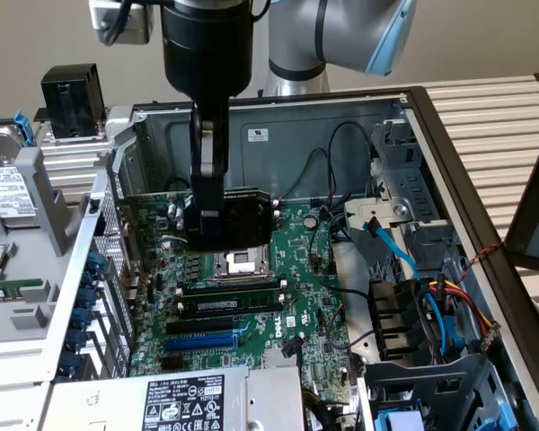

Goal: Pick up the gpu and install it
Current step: 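Insert the gpu into the slot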

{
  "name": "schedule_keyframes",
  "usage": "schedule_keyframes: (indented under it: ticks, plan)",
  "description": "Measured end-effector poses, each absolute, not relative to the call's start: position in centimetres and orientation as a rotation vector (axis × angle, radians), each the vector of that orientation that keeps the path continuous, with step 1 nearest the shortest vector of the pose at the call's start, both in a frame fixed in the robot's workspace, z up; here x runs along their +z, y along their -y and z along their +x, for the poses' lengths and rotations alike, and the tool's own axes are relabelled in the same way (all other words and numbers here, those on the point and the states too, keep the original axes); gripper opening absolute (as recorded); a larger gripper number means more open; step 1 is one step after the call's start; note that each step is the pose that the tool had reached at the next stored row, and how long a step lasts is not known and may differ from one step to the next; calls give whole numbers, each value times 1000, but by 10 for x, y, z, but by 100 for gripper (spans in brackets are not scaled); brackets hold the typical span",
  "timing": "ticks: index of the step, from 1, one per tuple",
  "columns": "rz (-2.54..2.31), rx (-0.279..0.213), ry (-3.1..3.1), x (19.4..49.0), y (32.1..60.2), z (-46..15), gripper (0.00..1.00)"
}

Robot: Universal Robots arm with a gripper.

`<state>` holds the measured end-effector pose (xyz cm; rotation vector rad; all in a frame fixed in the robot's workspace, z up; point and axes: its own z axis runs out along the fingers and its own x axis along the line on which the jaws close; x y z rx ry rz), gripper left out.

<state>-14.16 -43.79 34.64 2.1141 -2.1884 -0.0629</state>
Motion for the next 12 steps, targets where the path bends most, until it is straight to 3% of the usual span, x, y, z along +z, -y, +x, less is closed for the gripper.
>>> schedule_keyframes:
  ticks: [12]
  plan:
    - [2121, -64, 2198, 332, 443, -142, 27]
